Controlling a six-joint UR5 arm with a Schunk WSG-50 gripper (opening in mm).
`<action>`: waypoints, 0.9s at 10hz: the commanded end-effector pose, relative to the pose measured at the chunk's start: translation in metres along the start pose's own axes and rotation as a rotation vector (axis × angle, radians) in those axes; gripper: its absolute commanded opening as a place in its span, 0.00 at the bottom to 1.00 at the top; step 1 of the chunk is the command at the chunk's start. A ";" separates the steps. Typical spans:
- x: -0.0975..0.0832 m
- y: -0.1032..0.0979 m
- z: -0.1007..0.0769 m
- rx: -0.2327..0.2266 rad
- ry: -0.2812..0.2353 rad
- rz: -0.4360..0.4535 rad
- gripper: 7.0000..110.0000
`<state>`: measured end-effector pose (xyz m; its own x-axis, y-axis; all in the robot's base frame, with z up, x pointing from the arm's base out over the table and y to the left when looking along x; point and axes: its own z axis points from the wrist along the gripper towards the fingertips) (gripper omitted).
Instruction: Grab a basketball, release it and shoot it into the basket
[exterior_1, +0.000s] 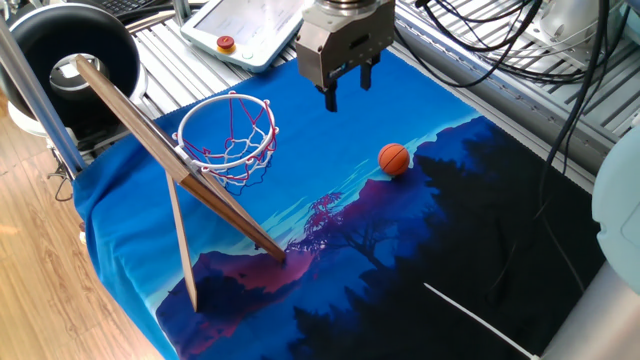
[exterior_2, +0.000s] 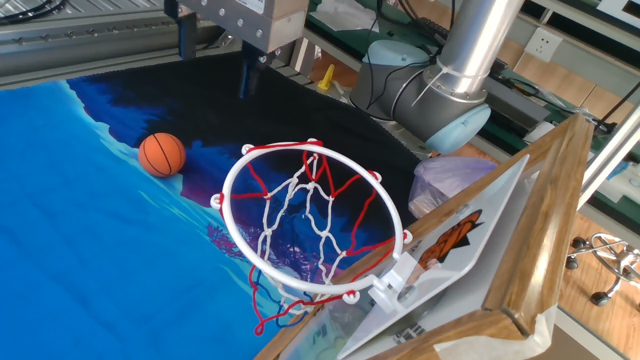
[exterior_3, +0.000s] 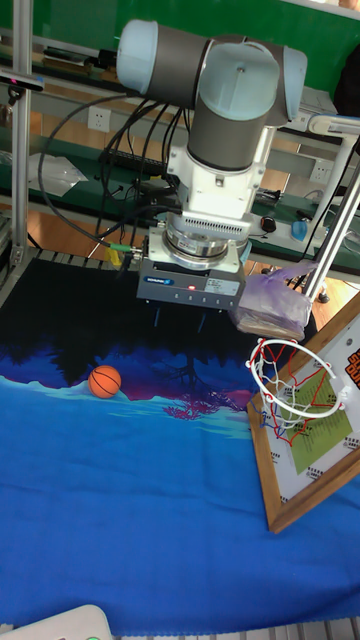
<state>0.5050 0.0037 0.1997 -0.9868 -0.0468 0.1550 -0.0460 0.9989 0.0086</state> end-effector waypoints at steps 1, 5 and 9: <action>-0.005 -0.001 0.002 -0.003 -0.019 -0.018 0.00; -0.004 -0.007 0.010 0.003 -0.018 -0.043 0.00; -0.003 -0.001 0.007 0.012 -0.010 -0.056 0.00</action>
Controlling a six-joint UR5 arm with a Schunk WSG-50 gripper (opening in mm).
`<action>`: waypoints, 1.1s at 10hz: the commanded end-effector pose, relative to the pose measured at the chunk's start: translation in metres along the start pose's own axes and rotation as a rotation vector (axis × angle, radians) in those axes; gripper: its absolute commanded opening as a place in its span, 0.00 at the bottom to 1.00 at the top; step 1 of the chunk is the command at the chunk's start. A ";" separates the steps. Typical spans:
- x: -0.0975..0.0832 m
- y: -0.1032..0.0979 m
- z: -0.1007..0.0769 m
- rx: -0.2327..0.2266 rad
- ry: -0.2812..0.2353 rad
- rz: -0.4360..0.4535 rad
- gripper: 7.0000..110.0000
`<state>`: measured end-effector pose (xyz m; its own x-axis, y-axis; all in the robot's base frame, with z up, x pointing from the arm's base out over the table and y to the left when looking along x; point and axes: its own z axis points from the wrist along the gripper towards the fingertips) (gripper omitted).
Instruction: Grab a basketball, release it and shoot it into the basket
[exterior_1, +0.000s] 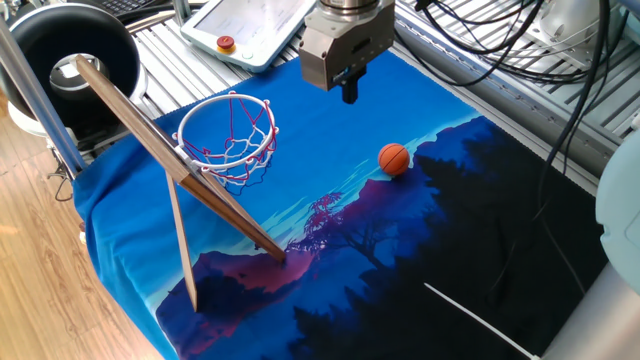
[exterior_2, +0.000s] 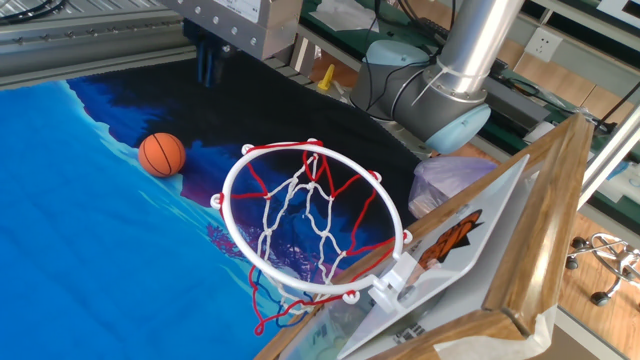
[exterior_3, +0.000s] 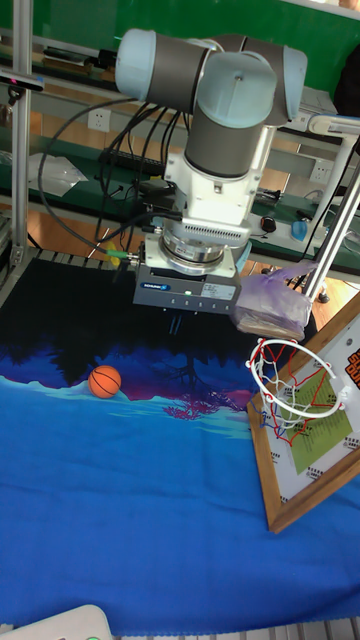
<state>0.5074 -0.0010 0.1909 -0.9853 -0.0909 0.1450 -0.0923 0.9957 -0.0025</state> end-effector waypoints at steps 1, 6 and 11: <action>0.000 0.005 -0.001 -0.008 0.000 -0.024 0.00; -0.001 0.008 -0.002 -0.018 -0.004 -0.048 0.00; 0.007 0.024 0.005 -0.044 0.023 -0.080 0.00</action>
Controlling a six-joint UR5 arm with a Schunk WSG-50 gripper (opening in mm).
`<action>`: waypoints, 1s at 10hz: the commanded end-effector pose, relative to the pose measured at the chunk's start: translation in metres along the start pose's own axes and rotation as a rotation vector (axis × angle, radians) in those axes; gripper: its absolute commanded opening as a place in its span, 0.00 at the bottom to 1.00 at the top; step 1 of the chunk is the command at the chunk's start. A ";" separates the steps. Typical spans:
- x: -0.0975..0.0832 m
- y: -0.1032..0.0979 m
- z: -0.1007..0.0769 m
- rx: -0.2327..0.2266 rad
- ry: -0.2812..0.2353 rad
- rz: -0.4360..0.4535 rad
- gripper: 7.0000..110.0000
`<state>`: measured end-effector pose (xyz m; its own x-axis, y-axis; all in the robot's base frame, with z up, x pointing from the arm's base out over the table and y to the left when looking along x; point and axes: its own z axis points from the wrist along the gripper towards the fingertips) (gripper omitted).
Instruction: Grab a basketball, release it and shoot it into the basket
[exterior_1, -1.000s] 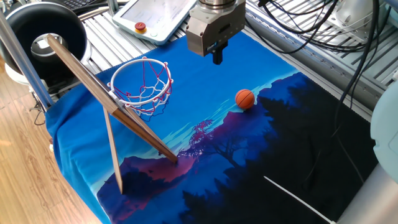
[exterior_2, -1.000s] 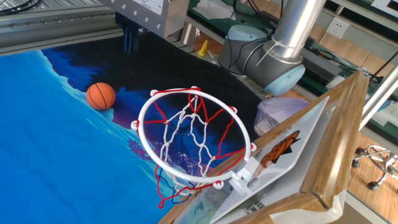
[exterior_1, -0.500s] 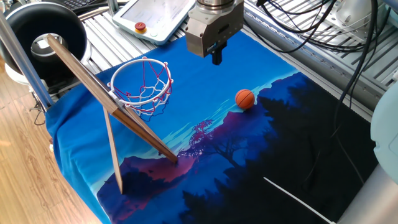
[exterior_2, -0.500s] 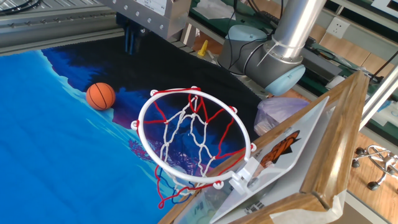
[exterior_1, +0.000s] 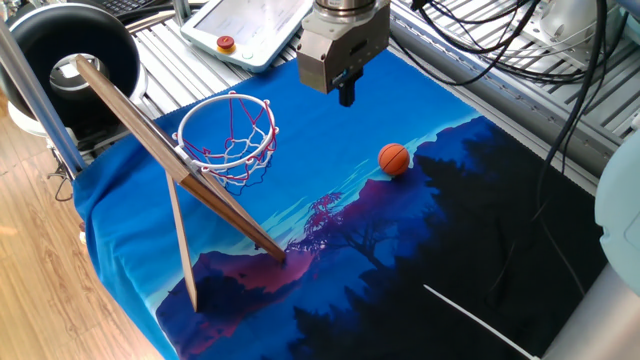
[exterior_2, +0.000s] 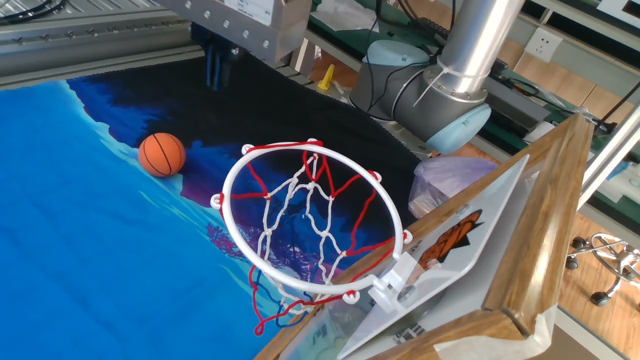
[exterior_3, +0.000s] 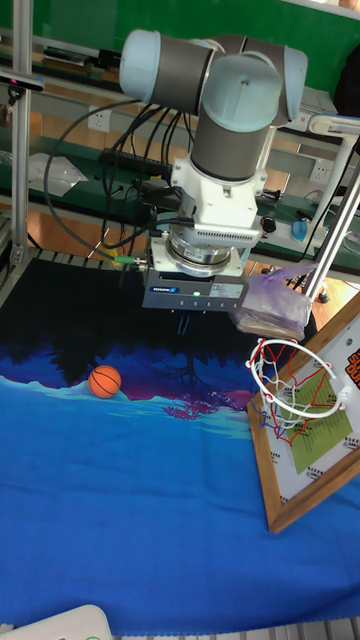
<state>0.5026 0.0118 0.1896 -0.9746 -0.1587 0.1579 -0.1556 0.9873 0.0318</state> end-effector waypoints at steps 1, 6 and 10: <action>0.003 0.015 0.008 -0.023 0.008 -0.004 0.00; 0.004 0.014 0.014 -0.022 0.009 -0.013 0.00; 0.005 -0.008 0.034 -0.012 -0.024 -0.035 0.00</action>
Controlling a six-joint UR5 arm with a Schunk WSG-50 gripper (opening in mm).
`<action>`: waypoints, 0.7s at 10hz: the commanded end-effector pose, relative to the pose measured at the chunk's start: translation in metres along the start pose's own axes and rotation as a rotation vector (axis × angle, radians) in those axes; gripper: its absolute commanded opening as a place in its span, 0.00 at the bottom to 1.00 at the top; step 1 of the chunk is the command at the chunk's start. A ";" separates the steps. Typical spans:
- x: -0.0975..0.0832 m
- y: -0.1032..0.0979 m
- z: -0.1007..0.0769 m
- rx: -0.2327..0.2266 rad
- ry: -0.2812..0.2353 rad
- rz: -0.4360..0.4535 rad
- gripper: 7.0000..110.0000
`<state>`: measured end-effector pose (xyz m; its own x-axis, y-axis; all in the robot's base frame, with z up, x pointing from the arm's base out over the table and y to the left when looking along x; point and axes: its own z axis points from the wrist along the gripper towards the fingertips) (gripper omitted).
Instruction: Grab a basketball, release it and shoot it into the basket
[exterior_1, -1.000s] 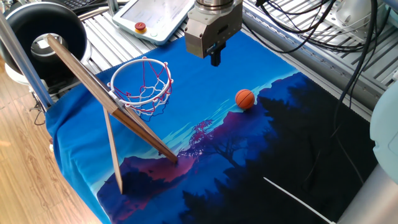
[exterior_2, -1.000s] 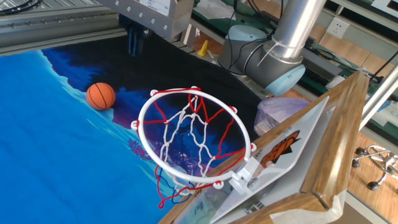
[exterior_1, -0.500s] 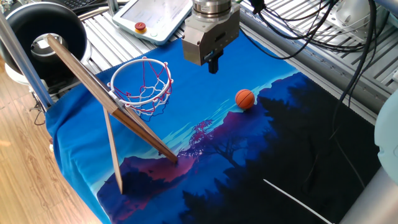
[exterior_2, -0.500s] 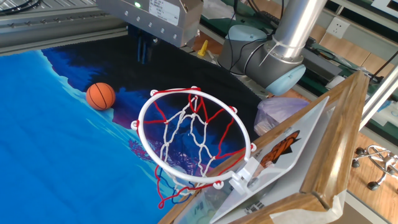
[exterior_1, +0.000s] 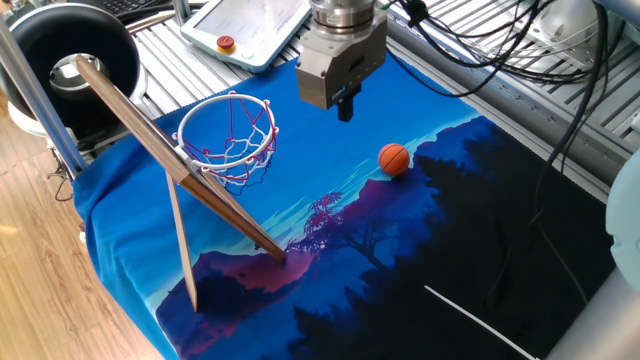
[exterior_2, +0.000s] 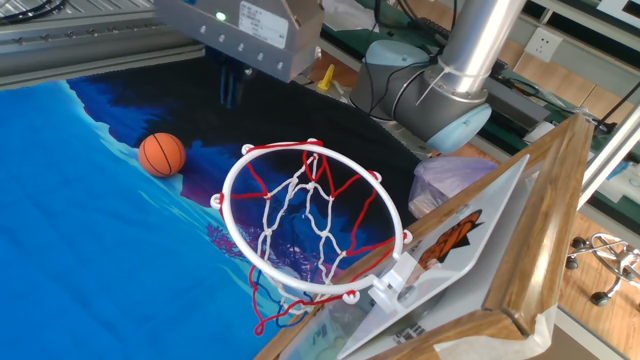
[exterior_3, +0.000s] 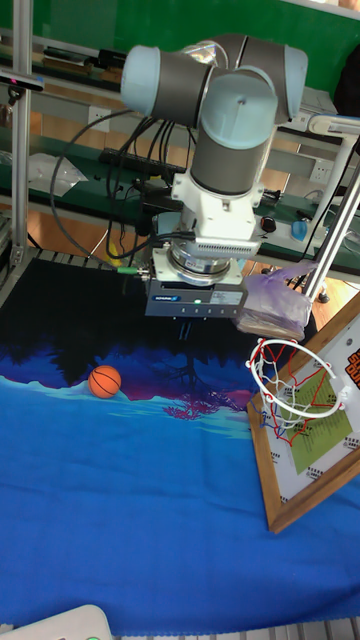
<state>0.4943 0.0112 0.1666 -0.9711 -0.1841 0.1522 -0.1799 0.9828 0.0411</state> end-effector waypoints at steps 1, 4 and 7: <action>0.002 -0.013 0.012 0.005 -0.019 -0.005 0.00; -0.001 -0.017 0.025 0.022 -0.051 -0.010 0.00; -0.010 -0.025 0.037 0.020 -0.125 -0.059 0.00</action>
<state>0.4981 -0.0097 0.1371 -0.9730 -0.2175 0.0774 -0.2171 0.9761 0.0140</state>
